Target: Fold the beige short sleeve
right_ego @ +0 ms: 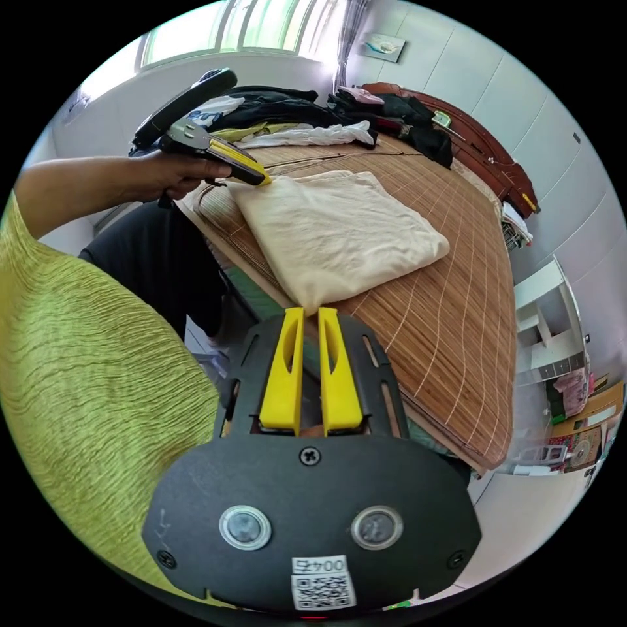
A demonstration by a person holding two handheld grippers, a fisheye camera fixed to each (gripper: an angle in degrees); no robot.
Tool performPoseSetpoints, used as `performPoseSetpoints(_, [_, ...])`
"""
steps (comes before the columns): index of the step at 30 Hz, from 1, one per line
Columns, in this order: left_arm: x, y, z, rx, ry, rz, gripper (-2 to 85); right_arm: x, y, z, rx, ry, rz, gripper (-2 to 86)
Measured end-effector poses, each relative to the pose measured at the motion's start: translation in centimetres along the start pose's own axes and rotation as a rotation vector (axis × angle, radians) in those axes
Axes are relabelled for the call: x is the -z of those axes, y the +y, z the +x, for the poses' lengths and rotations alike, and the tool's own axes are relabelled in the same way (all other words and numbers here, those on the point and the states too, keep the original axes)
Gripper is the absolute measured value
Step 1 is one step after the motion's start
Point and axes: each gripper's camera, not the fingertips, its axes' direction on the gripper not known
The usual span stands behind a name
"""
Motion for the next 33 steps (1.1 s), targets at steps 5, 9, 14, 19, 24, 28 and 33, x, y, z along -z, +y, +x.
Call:
performPoseSetpoints(5, [0.3, -0.3, 1.5, -0.01, 0.058, 0.006, 0.8, 1.9, 0.6, 2.2, 0.038, 0.116, 0.03, 0.8])
performPoseSetpoints(9, [0.5, -0.7, 5.1, -0.04, 0.111, 0.043, 0.9, 1.2, 1.9, 6.7, 0.018, 0.139, -0.045, 0.0])
performPoseSetpoints(14, [2.8, 0.1, 4.8, 0.01, 0.088, 0.083, 0.8, 1.3, 4.2, 10.5, -0.056, 0.139, -0.122, -0.2])
performPoseSetpoints(19, [5.9, 4.4, 1.7, 0.041, 0.062, 0.102, 0.6, 4.4, 4.4, 11.6, -0.158, 0.026, 0.006, 2.7])
performPoseSetpoints(24, [6.7, 8.2, 3.2, -0.037, 0.032, 0.077, 0.5, 3.6, -0.4, 8.3, -0.038, -0.115, 0.101, 7.8])
performPoseSetpoints(28, [6.2, 9.0, 5.3, -0.061, -0.001, 0.068, 0.5, 1.5, -6.3, 3.5, 0.191, -0.141, 0.122, 7.9])
performPoseSetpoints(33, [5.9, 9.6, 6.8, -0.121, -0.009, 0.061, 0.6, -2.3, -10.9, -1.2, 0.429, -0.085, 0.07, 9.0])
